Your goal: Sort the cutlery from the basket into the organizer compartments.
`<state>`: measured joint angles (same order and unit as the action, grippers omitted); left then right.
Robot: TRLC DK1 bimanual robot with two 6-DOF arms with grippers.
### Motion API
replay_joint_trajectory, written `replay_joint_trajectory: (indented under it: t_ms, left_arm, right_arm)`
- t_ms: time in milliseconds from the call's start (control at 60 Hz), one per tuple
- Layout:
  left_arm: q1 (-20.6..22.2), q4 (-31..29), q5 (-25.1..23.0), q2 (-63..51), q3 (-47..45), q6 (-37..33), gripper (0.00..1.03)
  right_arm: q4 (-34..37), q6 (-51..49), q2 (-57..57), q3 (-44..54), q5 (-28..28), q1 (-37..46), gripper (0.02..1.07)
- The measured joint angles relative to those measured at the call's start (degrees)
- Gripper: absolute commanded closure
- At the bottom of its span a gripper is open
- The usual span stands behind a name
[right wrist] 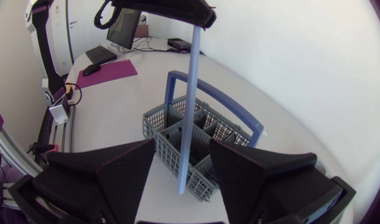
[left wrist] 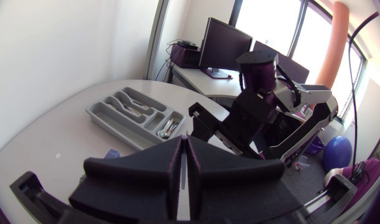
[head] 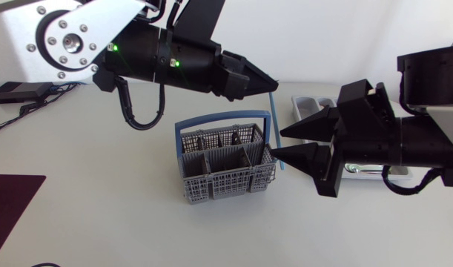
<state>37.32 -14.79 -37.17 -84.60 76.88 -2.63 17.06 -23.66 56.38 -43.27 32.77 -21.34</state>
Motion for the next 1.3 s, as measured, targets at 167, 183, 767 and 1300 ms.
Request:
replay_joint_trajectory:
  t_ms: [167, 183, 767, 1300]
  left_arm:
    - [-0.9, 0.0, -2.0, -0.2, 0.4, 1.0, 1.0]
    - [-1.0, 0.0, -2.1, -0.2, 0.5, 1.2, 1.0]
    - [-2.3, -0.9, -4.0, -1.2, 1.4, 2.8, 0.87]
    - [-11.3, 11.3, -1.1, -1.3, 7.6, 13.0, 0.05]
  right_arm:
    - [-2.0, 0.7, 2.3, 0.0, -0.2, -0.7, 0.63]
    - [-2.1, 0.8, 2.4, 0.0, -0.2, -0.8, 0.65]
    - [-1.8, 3.1, 2.8, -0.1, -2.0, -1.6, 1.02]
    - [2.7, 3.0, -0.3, -0.2, -2.1, -1.6, 1.02]
